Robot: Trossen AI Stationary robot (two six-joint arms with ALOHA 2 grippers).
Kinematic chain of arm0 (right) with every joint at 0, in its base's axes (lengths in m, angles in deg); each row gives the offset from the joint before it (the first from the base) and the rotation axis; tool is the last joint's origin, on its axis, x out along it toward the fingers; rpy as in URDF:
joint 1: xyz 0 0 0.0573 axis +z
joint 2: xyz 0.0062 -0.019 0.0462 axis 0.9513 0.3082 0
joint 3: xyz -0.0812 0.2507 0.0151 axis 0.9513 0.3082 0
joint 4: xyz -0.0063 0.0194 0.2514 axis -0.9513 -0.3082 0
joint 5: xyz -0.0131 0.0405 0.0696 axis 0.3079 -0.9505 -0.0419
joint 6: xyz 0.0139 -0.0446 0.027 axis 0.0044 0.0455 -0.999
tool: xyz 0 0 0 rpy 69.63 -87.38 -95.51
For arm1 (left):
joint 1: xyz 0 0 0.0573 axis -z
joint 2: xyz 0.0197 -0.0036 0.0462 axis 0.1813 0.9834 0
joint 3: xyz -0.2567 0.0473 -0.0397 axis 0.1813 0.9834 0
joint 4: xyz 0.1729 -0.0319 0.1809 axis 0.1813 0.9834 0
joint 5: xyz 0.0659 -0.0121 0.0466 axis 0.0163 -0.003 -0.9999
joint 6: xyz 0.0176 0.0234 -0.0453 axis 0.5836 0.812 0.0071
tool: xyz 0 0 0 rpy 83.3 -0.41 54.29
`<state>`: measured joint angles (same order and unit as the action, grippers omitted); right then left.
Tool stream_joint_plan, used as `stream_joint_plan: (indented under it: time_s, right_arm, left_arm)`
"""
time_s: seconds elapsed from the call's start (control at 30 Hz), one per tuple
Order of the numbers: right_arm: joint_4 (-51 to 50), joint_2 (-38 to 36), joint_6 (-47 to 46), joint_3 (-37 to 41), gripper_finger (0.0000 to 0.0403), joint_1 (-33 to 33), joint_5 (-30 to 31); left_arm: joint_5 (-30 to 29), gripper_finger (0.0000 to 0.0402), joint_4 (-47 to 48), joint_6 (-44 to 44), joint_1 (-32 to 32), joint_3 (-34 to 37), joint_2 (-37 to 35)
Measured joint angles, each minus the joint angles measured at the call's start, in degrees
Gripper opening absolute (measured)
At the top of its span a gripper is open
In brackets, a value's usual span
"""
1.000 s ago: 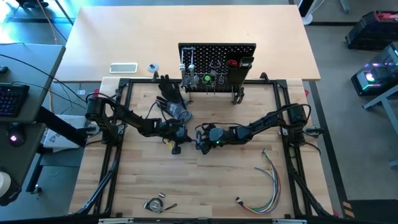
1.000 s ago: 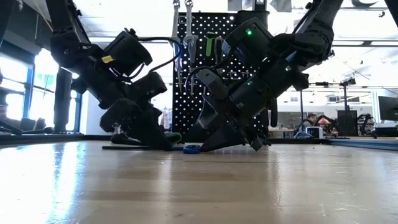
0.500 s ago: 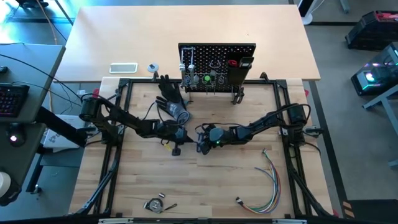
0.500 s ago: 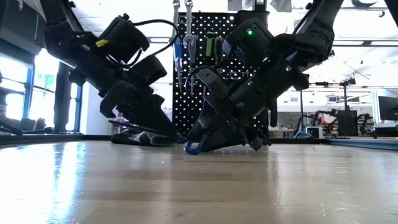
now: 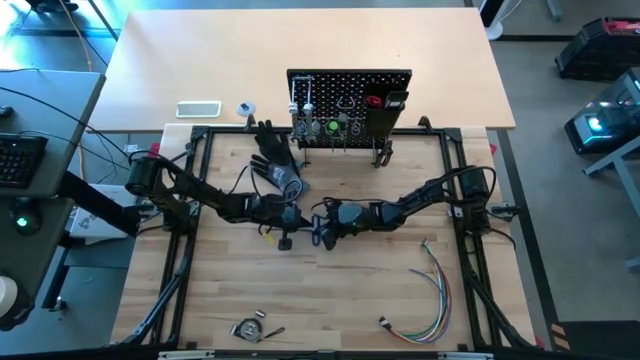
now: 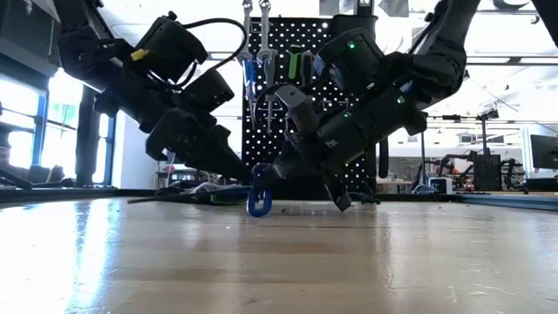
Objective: Hang tools onto peg board
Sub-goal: Hang the blue pick tool on the pegboard
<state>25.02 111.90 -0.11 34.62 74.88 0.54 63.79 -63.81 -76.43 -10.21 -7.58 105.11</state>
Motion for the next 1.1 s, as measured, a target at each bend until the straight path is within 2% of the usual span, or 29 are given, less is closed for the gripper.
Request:
stream_joint_plan:
  time_s: [0.3,0.57,0.67,0.87,1.1]
  right_arm:
    - [0.2,0.0,3.7,-0.1,0.0021,0.7,-0.1]
    - [-1.9,-3.0,9.6,-0.1,0.0015,3.1,0.2]
    - [-8.4,-6.9,12.7,0.0,0.0014,3.9,0.6]
    - [-23.1,-19.1,18.5,-0.1,0.0014,5.3,6.8]
    - [-31.5,-36.5,27.3,-0.2,0.0014,5.5,14.2]
  left_arm:
    - [-1.0,0.0000,1.9,0.0,0.3,0.0,-1.9]
    - [-3.0,0.0000,13.0,0.0,0.1,-0.1,-12.4]
    - [-4.2,0.0000,17.9,0.0,0.1,-0.1,-18.2]
    - [-8.2,0.0000,28.4,0.0,0.1,-0.1,-31.2]
    - [-10.4,0.0000,34.6,-0.5,0.1,-0.1,-41.2]
